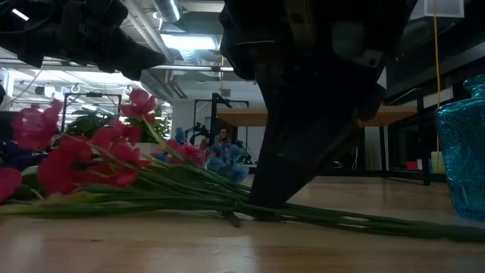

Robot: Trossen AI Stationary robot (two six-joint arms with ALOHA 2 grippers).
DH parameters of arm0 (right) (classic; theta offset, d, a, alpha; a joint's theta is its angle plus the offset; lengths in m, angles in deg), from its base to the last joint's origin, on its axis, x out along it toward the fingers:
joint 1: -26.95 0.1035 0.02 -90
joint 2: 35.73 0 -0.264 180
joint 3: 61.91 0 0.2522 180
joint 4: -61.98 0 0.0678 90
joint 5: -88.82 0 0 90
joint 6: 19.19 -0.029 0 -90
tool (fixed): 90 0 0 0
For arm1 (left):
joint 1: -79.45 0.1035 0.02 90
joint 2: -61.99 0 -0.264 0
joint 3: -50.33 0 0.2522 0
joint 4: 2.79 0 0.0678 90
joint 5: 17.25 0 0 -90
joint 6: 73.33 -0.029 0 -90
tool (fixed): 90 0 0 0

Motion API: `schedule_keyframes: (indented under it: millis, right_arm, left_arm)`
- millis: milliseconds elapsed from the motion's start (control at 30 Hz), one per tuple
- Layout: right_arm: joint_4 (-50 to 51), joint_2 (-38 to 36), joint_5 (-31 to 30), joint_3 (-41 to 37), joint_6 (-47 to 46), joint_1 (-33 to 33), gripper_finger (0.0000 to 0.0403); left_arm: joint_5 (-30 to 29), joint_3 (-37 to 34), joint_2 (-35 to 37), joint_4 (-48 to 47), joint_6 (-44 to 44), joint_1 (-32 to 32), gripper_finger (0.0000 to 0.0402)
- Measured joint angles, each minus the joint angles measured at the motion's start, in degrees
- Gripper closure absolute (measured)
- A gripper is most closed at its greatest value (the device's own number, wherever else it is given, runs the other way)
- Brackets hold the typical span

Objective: Pick and place flowers into a vace then onto a shelf
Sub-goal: Put the red flowers into the transparent vase

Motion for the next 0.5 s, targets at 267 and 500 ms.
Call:
schedule_keyframes:
  millis: [267, 500]
  right_arm:
    - [3.1, -2.4, -1.8, 0.0, -0.1, -0.1, 0.0401]
    - [5.4, -4.8, -3.4, 0.1, -0.1, -0.1, 0.0401]
  left_arm:
    - [0.0, 0.0, 0.0, 0.4, 0.0, 0.0, 0.0398]
    - [0.4, 0.0, 0.0, 2.2, 0.0, 0.0, 0.0398]
